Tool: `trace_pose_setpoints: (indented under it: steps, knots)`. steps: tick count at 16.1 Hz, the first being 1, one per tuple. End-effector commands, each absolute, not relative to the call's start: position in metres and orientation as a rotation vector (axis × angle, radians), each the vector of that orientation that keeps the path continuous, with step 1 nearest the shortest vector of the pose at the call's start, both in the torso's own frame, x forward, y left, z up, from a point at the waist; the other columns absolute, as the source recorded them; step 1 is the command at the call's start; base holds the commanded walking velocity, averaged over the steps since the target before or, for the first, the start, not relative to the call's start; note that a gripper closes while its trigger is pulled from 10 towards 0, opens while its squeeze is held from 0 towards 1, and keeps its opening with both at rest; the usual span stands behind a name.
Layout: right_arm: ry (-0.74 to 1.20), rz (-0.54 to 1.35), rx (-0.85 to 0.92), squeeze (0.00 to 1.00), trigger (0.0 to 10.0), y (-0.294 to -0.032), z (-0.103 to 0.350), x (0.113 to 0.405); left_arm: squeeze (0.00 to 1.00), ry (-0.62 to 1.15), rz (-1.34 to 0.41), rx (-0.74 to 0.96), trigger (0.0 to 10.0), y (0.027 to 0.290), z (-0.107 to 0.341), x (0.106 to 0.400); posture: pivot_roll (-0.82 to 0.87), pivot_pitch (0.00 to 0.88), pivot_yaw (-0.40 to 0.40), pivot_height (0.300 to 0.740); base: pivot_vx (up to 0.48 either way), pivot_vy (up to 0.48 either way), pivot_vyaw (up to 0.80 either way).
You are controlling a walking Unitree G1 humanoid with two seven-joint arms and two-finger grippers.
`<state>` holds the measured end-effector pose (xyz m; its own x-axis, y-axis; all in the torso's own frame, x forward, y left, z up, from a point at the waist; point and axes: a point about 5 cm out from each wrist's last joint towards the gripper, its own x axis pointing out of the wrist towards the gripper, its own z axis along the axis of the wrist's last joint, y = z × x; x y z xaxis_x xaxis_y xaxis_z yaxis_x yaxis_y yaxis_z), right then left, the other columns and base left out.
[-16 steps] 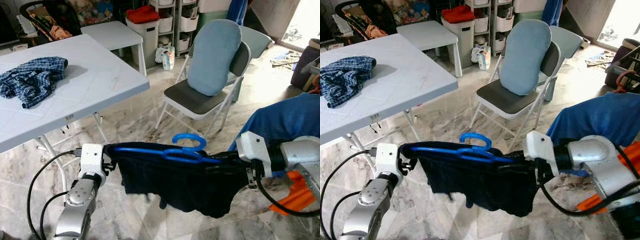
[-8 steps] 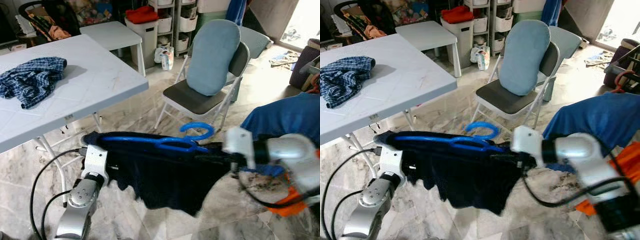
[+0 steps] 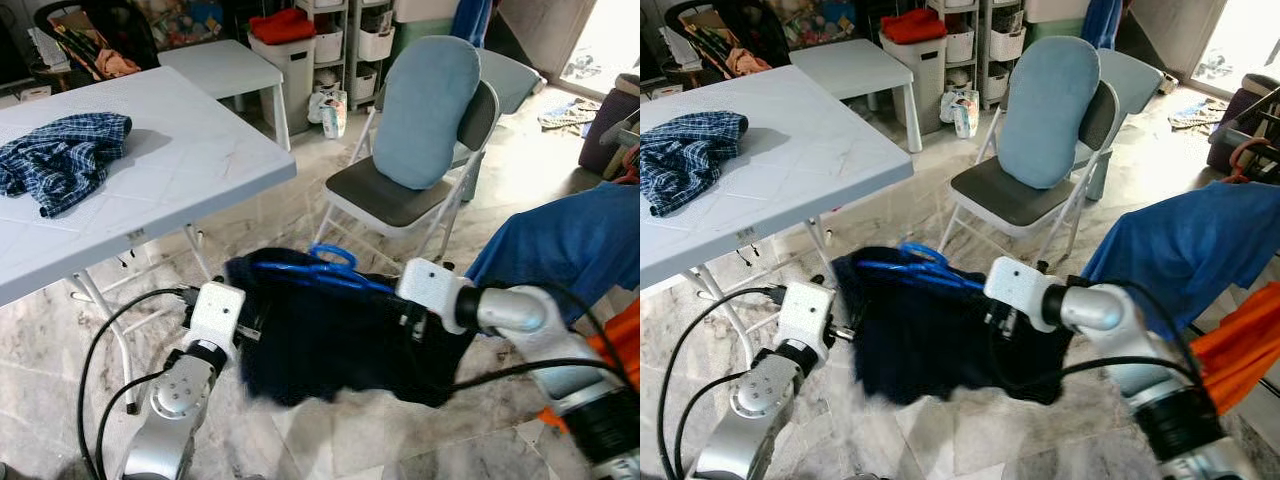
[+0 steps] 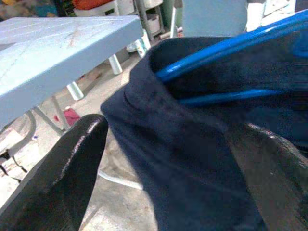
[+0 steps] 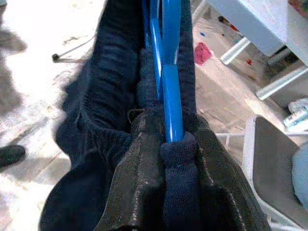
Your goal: Hang hanger
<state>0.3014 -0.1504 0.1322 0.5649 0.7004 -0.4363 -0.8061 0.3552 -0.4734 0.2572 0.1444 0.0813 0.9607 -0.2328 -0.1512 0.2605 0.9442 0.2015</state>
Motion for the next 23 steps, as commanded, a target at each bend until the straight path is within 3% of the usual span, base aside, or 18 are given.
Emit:
trace_pose_setpoints:
  steps: [1,4,11,15,16,17,23]
  knots:
    - [0.113,0.962,-0.686,0.0,10.0,-0.144,0.143,0.303,1.0,0.085,-0.249,0.228,10.0,0.141,0.087,0.257,-0.07,0.0,0.008,0.74,0.0,0.0,0.0]
    - [0.098,0.979,-0.628,0.0,10.0,-0.135,0.146,0.301,1.0,0.073,-0.237,0.233,10.0,0.14,0.09,0.261,-0.07,0.0,0.007,0.74,0.0,0.0,0.0]
    - [0.094,1.239,-0.551,0.0,10.0,-0.125,0.151,0.271,1.0,0.081,-0.168,0.251,10.0,0.15,0.088,0.267,-0.07,0.0,0.005,0.74,0.0,0.0,0.0]
    - [0.112,1.212,-0.553,0.0,10.0,-0.127,0.149,0.273,1.0,0.105,-0.119,0.276,10.0,0.158,0.085,0.265,-0.07,0.0,0.008,0.74,0.0,0.0,0.0]
    - [0.122,1.202,-0.57,0.0,10.0,-0.131,0.149,0.274,0.29,0.119,-0.097,0.286,10.0,0.165,0.083,0.264,-0.07,0.0,0.007,0.74,0.0,0.0,0.0]
    - [0.133,1.195,-0.586,0.0,10.0,-0.134,0.148,0.275,0.0,0.128,-0.075,0.297,10.0,0.171,0.082,0.265,-0.07,0.0,0.007,0.74,0.0,0.0,0.0]
    - [0.178,1.15,-0.643,0.0,10.0,-0.145,0.143,0.282,0.0,0.134,-0.019,0.311,10.0,0.187,0.084,0.269,-0.07,0.0,0.006,0.74,0.0,0.0,0.0]
